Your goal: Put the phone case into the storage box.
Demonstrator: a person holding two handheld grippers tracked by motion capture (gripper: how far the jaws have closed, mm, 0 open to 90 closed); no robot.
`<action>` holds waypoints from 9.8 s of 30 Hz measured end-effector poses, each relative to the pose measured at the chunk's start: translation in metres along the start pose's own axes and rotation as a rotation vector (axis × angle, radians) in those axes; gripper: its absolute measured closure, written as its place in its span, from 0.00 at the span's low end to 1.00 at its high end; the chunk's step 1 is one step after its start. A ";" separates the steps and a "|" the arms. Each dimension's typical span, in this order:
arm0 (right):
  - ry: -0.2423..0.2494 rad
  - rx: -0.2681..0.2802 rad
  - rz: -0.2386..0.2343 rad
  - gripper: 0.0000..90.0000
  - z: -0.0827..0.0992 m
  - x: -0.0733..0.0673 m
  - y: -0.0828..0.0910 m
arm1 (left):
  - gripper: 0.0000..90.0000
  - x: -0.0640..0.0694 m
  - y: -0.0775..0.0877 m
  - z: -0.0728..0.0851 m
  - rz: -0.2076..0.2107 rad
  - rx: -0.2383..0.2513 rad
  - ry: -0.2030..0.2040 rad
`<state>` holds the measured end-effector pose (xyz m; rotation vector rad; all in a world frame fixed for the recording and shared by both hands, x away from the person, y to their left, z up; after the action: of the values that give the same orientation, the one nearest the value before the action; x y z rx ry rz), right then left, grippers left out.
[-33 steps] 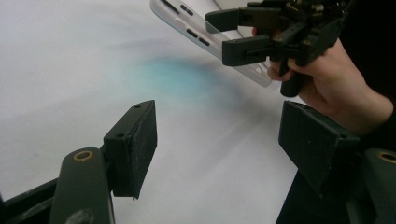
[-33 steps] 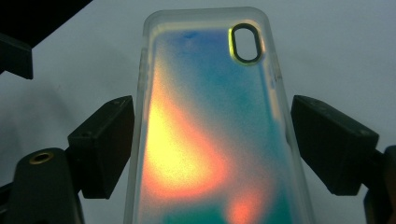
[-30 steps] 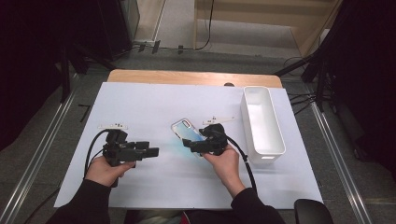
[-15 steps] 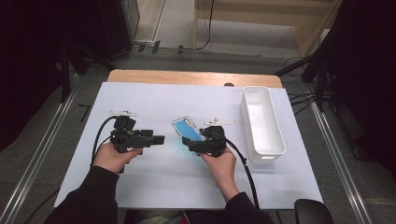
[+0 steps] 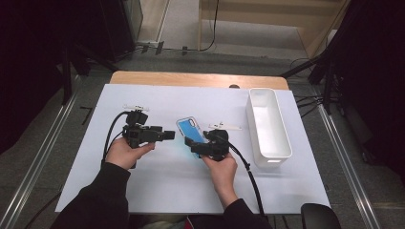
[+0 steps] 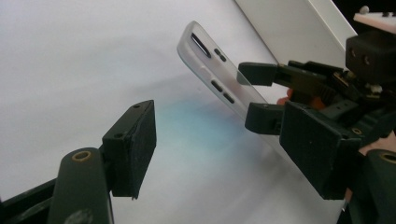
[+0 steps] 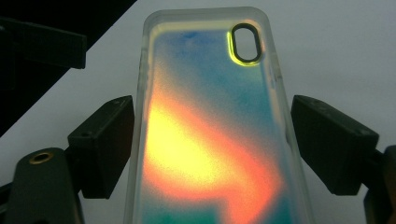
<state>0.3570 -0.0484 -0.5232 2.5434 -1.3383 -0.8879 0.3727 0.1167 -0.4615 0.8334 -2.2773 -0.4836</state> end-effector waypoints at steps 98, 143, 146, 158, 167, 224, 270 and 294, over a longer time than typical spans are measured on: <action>-0.095 0.197 0.000 0.17 0.007 -0.030 -0.019 | 0.88 -0.006 -0.040 -0.028 -0.063 0.113 0.269; 0.174 -0.102 -0.165 0.00 -0.011 -0.002 0.023 | 0.88 0.006 -0.013 -0.047 0.030 0.119 -0.002; 0.170 -0.110 -0.176 0.00 -0.013 0.002 0.027 | 0.88 0.006 -0.012 -0.047 0.054 0.114 -0.011; 0.216 -0.148 -0.226 0.00 -0.017 0.001 0.036 | 0.88 0.013 -0.008 -0.046 0.109 0.133 -0.120; 0.249 -0.133 -0.223 0.00 -0.023 0.002 0.041 | 0.88 0.024 -0.012 -0.041 0.096 0.150 -0.194; 0.239 -0.011 -0.051 0.00 -0.042 -0.026 0.023 | 0.88 0.057 -0.023 -0.014 -0.066 0.384 -0.064; 0.241 -0.114 -0.101 0.16 -0.039 -0.021 0.029 | 0.36 0.060 -0.017 -0.021 0.111 0.272 0.013; 0.280 -0.203 -0.216 0.16 -0.035 -0.016 0.050 | 0.29 0.032 0.012 -0.009 0.189 0.129 -0.024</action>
<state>0.3343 -0.0703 -0.4688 2.5654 -0.8630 -0.6297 0.3555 0.1030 -0.4342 0.6673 -2.4010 -0.2650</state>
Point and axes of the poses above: each handheld gripper's, and its own axes: y roughly backward along the jaws, z roughly out of its underside, x roughly to its right, the point moved 7 cm from there along -y, roughly forward along the jaws, and after that the axes turned 10 degrees about x, right-handed, at the moved point
